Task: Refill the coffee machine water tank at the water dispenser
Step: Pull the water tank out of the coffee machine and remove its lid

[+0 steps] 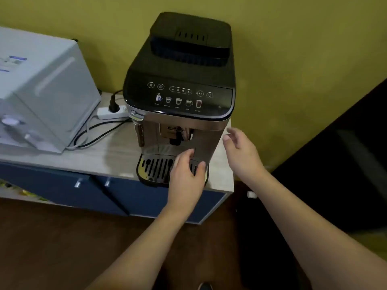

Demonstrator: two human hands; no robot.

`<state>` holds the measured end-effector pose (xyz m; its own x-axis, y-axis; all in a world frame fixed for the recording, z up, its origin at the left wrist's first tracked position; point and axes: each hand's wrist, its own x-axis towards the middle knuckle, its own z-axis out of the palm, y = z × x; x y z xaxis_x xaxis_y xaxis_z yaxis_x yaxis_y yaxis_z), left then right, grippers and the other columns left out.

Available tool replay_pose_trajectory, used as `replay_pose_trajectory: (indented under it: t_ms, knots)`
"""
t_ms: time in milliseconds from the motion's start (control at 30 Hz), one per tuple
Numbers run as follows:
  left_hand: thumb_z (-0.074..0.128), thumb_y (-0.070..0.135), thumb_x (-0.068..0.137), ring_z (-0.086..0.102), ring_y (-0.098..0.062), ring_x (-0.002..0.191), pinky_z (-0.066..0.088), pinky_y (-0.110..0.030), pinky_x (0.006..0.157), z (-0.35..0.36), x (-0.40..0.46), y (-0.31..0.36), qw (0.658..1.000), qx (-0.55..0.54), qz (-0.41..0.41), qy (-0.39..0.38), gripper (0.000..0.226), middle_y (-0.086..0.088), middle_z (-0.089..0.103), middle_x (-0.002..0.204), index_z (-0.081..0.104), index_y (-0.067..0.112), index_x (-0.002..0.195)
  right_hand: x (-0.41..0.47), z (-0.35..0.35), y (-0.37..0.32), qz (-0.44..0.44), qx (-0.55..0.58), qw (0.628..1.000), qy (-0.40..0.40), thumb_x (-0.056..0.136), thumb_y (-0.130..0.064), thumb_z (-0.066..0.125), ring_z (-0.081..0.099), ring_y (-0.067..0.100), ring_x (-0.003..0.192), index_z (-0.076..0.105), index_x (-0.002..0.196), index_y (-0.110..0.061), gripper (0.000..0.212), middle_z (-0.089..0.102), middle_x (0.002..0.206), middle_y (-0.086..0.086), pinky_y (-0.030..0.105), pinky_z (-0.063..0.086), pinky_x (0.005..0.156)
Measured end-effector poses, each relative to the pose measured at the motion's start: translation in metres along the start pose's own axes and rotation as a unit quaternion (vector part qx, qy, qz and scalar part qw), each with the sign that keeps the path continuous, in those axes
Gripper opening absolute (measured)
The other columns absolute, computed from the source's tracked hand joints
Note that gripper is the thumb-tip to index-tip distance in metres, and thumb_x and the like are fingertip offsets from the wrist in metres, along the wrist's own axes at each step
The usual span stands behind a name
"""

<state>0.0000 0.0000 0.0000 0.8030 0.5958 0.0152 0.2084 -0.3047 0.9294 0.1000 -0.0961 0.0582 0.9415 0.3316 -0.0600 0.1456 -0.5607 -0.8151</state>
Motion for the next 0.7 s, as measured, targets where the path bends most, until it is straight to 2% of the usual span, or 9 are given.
replay_pose_trajectory:
  t_ms: [100,133,200,300,400,500,567,667,700]
  knots:
    - [0.059,0.029,0.095,0.050,-0.014,0.116,0.040,-0.021,0.090,0.024,0.020,-0.005,0.998,0.053,-0.004,0.030,0.041,0.001,0.050,0.128,0.050,0.013,0.132,0.020,-0.001,0.002,-0.038,-0.052,0.998,-0.024,0.105,-0.031,0.037,0.052,0.017,0.122,0.044,0.143,-0.013,0.042,0.057,0.133,0.002,0.022,0.036,0.088]
    - [0.060,0.029,0.094,0.053,-0.016,0.111,0.044,-0.024,0.088,0.030,0.025,-0.004,0.997,0.061,-0.015,0.039,0.037,0.000,0.050,0.123,0.052,0.012,0.126,0.026,-0.001,0.002,-0.044,-0.058,0.997,-0.032,0.105,-0.031,0.037,0.055,0.016,0.114,0.045,0.141,-0.014,0.041,0.059,0.125,0.001,0.021,0.038,0.083]
    - [0.062,0.029,0.092,0.057,-0.019,0.106,0.050,-0.032,0.089,0.042,0.031,-0.010,0.995,0.064,-0.031,0.064,0.034,-0.002,0.049,0.120,0.051,0.013,0.120,0.036,0.001,0.006,-0.052,-0.070,0.995,-0.048,0.104,-0.031,0.037,0.057,0.010,0.091,0.049,0.136,-0.015,0.037,0.059,0.111,-0.004,0.020,0.040,0.064]
    - [0.066,0.027,0.090,0.052,-0.022,0.120,0.047,-0.035,0.098,0.055,0.038,-0.018,0.993,0.063,-0.033,0.091,0.049,-0.005,0.044,0.135,0.046,0.014,0.133,0.047,0.005,0.012,-0.071,-0.109,0.990,-0.059,0.104,-0.028,0.035,0.053,0.006,0.075,0.050,0.126,-0.015,0.030,0.059,0.102,-0.002,0.021,0.037,0.054]
    - [0.069,0.027,0.088,0.049,-0.024,0.124,0.046,-0.041,0.101,0.065,0.043,-0.023,0.992,0.061,-0.035,0.103,0.060,-0.004,0.035,0.144,0.041,0.016,0.139,0.048,0.009,0.018,-0.092,-0.118,0.986,-0.069,0.105,-0.026,0.032,0.054,0.010,0.077,0.049,0.122,-0.013,0.027,0.057,0.100,-0.004,0.019,0.037,0.055]
    - [0.072,0.028,0.085,0.051,-0.024,0.121,0.045,-0.037,0.101,0.075,0.045,-0.028,0.989,0.063,-0.031,0.127,0.062,-0.005,0.036,0.143,0.042,0.014,0.137,0.047,0.010,0.021,-0.101,-0.131,0.983,-0.080,0.105,-0.025,0.032,0.053,0.010,0.086,0.046,0.128,-0.014,0.029,0.055,0.102,-0.008,0.022,0.041,0.060]
    - [0.068,0.034,0.088,0.048,-0.020,0.122,0.044,-0.033,0.099,0.079,0.044,-0.028,0.990,0.044,-0.042,0.127,0.059,-0.003,0.038,0.141,0.041,0.016,0.138,0.050,0.009,0.024,-0.114,-0.152,0.979,-0.078,0.105,-0.029,0.032,0.056,0.014,0.085,0.046,0.128,-0.015,0.030,0.058,0.102,-0.005,0.023,0.043,0.059]
    - [0.042,0.048,0.097,0.052,-0.011,0.108,0.041,-0.027,0.075,0.085,0.040,-0.015,0.973,-0.141,-0.126,0.131,0.035,0.010,0.055,0.118,0.044,0.035,0.130,0.054,0.009,0.026,-0.120,-0.175,0.975,-0.074,0.105,-0.033,0.032,0.062,0.024,0.089,0.048,0.126,-0.013,0.033,0.064,0.103,0.007,0.036,0.052,0.069]
    - [0.038,0.052,0.098,0.054,-0.009,0.103,0.039,-0.028,0.072,0.086,0.041,-0.013,0.961,-0.184,-0.147,0.142,0.030,0.012,0.058,0.110,0.046,0.040,0.124,0.055,0.010,0.027,-0.118,-0.177,0.974,-0.073,0.104,-0.033,0.032,0.063,0.026,0.091,0.048,0.126,-0.012,0.034,0.065,0.103,0.009,0.041,0.054,0.074]
